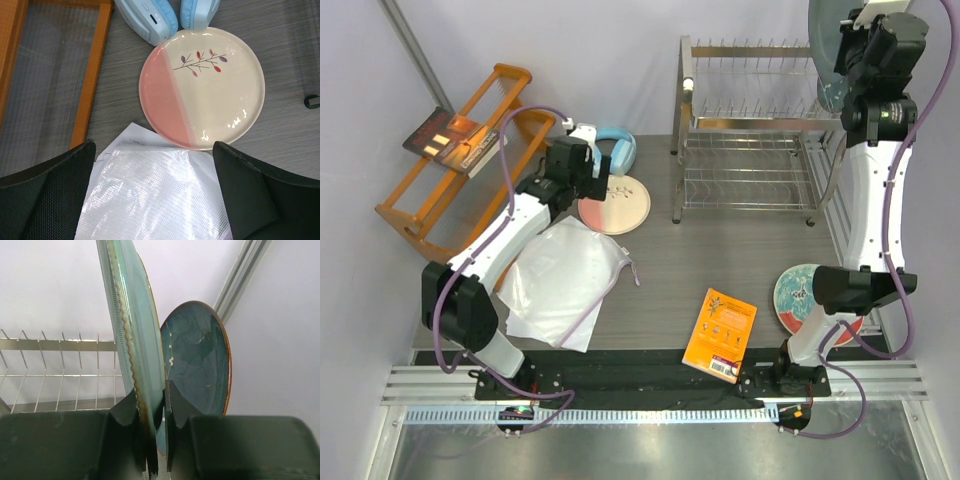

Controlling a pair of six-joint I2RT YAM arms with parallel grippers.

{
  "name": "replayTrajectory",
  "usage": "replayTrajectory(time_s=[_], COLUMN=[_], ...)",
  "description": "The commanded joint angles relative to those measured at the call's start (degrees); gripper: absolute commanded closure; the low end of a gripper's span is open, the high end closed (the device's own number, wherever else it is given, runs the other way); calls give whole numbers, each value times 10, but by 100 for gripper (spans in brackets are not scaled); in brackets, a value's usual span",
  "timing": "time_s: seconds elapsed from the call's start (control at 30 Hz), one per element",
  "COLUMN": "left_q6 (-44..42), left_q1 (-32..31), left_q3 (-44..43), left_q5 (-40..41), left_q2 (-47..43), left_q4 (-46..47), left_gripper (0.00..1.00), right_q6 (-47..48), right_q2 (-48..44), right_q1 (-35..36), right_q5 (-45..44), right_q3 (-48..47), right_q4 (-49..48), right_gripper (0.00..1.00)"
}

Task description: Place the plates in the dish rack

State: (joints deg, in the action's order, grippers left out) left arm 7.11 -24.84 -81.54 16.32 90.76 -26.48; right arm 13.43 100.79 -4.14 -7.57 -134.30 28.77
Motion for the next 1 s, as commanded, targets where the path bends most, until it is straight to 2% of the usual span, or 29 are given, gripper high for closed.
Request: replayTrajectory(time_s=[0.0, 0.53, 0.97], left_q6=[10, 18, 26], left_q1=[1, 1, 1], left_q3=[-24, -20, -16], left_q5=[-8, -11, -30], left_q2=[8, 26, 39], left_q4=[7, 3, 8], left_gripper=[1, 1, 1], right_q6=[7, -13, -5], right_q2=[-2, 21, -40], right_q1=[-9, -17, -18], right_q5=[-2, -29, -67], right_q3=[-27, -6, 68], right_q4=[-104, -100, -146], right_gripper=[99, 99, 99])
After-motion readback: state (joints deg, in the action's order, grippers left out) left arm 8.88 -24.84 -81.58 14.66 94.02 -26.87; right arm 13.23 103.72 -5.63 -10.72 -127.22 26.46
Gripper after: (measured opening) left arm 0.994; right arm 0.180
